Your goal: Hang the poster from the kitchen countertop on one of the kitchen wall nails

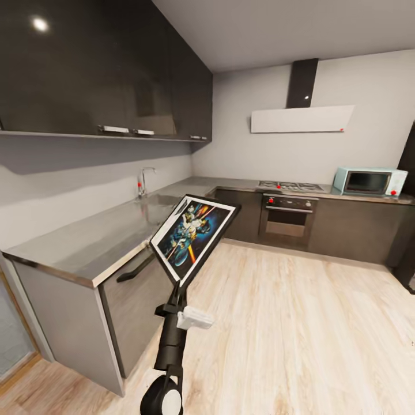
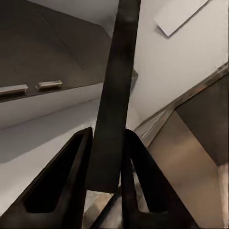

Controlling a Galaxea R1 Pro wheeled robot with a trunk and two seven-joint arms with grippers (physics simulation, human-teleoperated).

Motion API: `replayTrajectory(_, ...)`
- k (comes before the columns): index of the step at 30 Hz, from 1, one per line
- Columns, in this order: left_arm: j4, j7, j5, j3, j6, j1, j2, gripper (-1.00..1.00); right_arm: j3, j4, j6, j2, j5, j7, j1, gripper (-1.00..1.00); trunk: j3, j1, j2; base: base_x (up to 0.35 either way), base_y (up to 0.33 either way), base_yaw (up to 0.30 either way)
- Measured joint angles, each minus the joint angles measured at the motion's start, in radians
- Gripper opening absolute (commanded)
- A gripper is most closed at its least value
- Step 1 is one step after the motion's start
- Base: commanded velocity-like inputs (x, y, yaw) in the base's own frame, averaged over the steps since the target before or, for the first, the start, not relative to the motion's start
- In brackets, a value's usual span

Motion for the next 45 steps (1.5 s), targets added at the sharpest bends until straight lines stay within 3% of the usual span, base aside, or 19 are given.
replayTrajectory(3, -0.002, -0.007, 0.022, -0.055, 0.013, 0.0, -0.01, -1.0, -0.001, -0.001, 0.0, 0.0, 0.0, 0.0, 0.0, 1.0, 0.002, 0.0, 0.0, 0.0, 0.0, -0.275)
replayTrajectory(5, -0.004, -0.022, 0.047, -0.07, 0.017, 0.0, -0.011, -1.0, -0.001, -0.001, 0.0, 0.0, 0.0, 0.0, 0.0, 1.0, 0.004, 0.0, 0.0, 0.0, 0.0, -0.25)
replayTrajectory(7, -0.018, -0.068, 0.103, -0.088, 0.021, 0.0, -0.013, -1.0, -0.001, -0.001, 0.0, 0.0, 0.0, 0.0, 0.0, 1.0, 0.006, 0.0, 0.0, 0.0, 0.0, -0.168)
replayTrajectory(10, -0.072, -0.231, 0.24, -0.1, 0.028, 0.0, -0.014, -1.0, -0.001, -0.003, 0.0, 0.0, -0.001, 0.0, 0.0, 1.0, 0.007, 0.0, 0.0, 0.0, 0.0, -0.062)
replayTrajectory(12, -0.097, -0.31, 0.295, -0.1, 0.041, 0.0, -0.014, -1.0, -0.001, -0.004, 0.0, 0.0, -0.001, 0.0, 0.0, 1.0, 0.007, 0.0, 0.0, 0.0, 0.0, -0.025)
replayTrajectory(16, -0.122, -0.434, 0.368, -0.083, 0.087, 0.0, -0.015, -1.0, -0.002, -0.007, -0.001, -0.001, -0.001, 0.0, 0.0, 1.0, 0.007, 0.0, 0.0, 0.0, 0.0, -0.008)
replayTrajectory(19, -0.139, -0.552, 0.417, -0.018, 0.1, 0.0, -0.018, -1.0, -0.002, -0.021, -0.002, -0.002, -0.001, 0.0, -0.001, 1.0, 0.007, 0.0, 0.0, 0.0, 0.0, -0.002)
replayTrajectory(20, -0.143, -0.608, 0.433, 0.021, 0.103, 0.0, -0.025, -1.0, -0.002, -0.035, -0.003, -0.003, -0.001, 0.0, -0.001, 1.0, 0.007, 0.0, 0.0, 0.0, 0.0, 0.0)
replayTrajectory(22, -0.147, -0.679, 0.445, 0.065, 0.106, 0.0, -0.031, -1.0, -0.002, -0.052, -0.002, -0.003, -0.001, 0.0, -0.002, 1.0, 0.007, 0.0, 0.0, 0.0, 0.0, 0.0)
replayTrajectory(25, -0.152, -0.886, 0.461, 0.194, 0.136, -0.003, -0.042, -1.0, -0.002, -0.08, 0.0, -0.003, -0.001, 0.0, -0.002, 1.0, 0.007, 0.0, 0.0, 0.0, 0.0, 0.0)
replayTrajectory(28, -0.153, -0.981, 0.466, 0.265, 0.172, -0.018, -0.044, -1.0, -0.002, -0.086, 0.001, -0.003, -0.001, 0.0, -0.002, 1.0, 0.007, 0.0, 0.0, 0.0, 0.0, 0.0)
replayTrajectory(30, -0.153, -1.083, 0.483, 0.335, 0.197, -0.046, -0.045, -1.0, -0.001, -0.093, 0.001, -0.003, -0.001, 0.0, -0.004, 1.0, 0.007, 0.0, 0.0, 0.0, 0.0, 0.0)
replayTrajectory(31, -0.152, -1.226, 0.55, 0.423, 0.23, -0.089, -0.044, -1.0, -0.001, -0.112, 0.002, -0.003, 0.0, 0.001, -0.006, 1.0, 0.008, 0.0, 0.0, 0.0, 0.0, 0.0)
replayTrajectory(33, -0.152, -1.295, 0.581, 0.463, 0.26, -0.113, -0.043, -1.0, -0.001, -0.126, 0.002, -0.003, 0.0, 0.002, -0.007, 1.0, 0.007, 0.0, 0.0, 0.0, 0.0, 0.0)
replayTrajectory(34, -0.152, -1.367, 0.612, 0.498, 0.308, -0.142, -0.038, -1.0, 0.0, -0.146, 0.003, -0.003, 0.0, 0.002, -0.008, 1.0, 0.007, 0.0, 0.0, 0.0, 0.0, 0.0)
replayTrajectory(36, -0.152, -1.405, 0.624, 0.513, 0.342, -0.163, -0.029, -1.0, 0.0, -0.164, 0.004, -0.004, 0.003, 0.003, -0.009, 1.0, 0.007, 0.0, 0.0, 0.0, 0.0, 0.0)
replayTrajectory(38, -0.152, -1.463, 0.637, 0.531, 0.392, -0.199, -0.009, -1.0, 0.0, -0.199, 0.006, -0.004, 0.018, 0.004, -0.01, 1.0, 0.007, 0.0, 0.0, 0.0, 0.0, 0.0)
replayTrajectory(41, -0.151, -1.635, 0.703, 0.591, 0.543, -0.302, 0.063, -1.0, 0.0, -0.276, 0.009, -0.004, 0.072, 0.005, -0.011, 1.0, 0.008, 0.0, 0.0, 0.0, 0.0, 0.0)
replayTrajectory(45, -0.15, -1.752, 0.763, 0.635, 0.657, -0.38, 0.136, -1.0, -0.001, -0.339, 0.022, -0.003, 0.1, 0.007, -0.011, 1.0, 0.007, 0.0, 0.0, 0.0, 0.0, 0.0)
